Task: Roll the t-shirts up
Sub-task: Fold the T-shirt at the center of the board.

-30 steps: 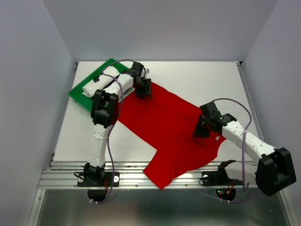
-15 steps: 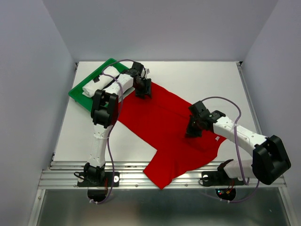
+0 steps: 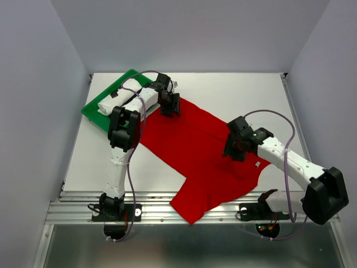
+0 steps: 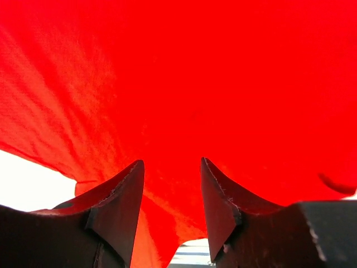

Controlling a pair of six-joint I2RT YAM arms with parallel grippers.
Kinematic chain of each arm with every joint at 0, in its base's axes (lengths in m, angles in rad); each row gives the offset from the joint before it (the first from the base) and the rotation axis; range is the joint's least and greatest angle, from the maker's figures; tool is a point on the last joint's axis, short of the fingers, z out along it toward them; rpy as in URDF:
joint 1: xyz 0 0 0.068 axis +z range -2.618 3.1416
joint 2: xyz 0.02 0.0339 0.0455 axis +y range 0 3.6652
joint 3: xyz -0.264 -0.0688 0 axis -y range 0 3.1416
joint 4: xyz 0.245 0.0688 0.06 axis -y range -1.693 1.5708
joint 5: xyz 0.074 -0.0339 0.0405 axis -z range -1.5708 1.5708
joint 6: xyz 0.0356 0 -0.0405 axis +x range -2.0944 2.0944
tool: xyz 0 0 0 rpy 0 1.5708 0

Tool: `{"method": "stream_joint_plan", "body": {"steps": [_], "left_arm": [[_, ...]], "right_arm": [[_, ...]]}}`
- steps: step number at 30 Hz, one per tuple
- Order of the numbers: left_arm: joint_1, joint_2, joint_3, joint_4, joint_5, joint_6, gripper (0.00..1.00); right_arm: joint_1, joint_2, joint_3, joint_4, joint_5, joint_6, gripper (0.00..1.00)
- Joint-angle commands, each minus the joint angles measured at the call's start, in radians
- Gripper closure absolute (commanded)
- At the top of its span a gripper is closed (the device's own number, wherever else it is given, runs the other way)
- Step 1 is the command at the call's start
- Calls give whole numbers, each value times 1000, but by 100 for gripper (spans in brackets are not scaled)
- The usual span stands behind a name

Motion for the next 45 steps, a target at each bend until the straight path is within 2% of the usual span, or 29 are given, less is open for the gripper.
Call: {"method": "stream_joint_plan", "body": {"steps": [1, 4, 9, 13, 18, 24, 26, 27, 30, 36, 45], "left_arm": [[-2, -28, 25, -17, 7, 10, 40], [-3, -44, 14, -13, 8, 10, 40], [-6, -66, -10, -2, 8, 11, 40], [-9, -64, -10, -2, 11, 13, 40], [-12, -55, -6, -2, 16, 11, 40], [-16, -45, -7, 0, 17, 11, 40], [-14, -41, -6, -2, 16, 11, 40], [-14, -38, -4, -2, 16, 11, 40], [-14, -32, 0, -3, 16, 11, 40], [-13, -14, 26, -13, 10, 11, 40], [-2, 2, 48, -22, 8, 13, 40]], "right_arm": [[-60, -78, 40, -103, 144, 5, 50], [-127, -138, -13, -112, 141, 64, 49], [-137, -267, -180, -115, 113, 210, 34], [-137, -337, -254, -112, 90, 267, 34], [-137, -334, -300, -56, 63, 270, 37], [-137, -258, -313, -8, 61, 245, 46], [-137, -253, -306, 0, 67, 242, 57], [-137, -253, -301, 3, 69, 235, 73], [-137, -261, -277, 12, 46, 195, 99], [-126, -284, -214, 6, -85, 103, 99], [-44, -235, -128, -37, -148, 60, 99]]}}
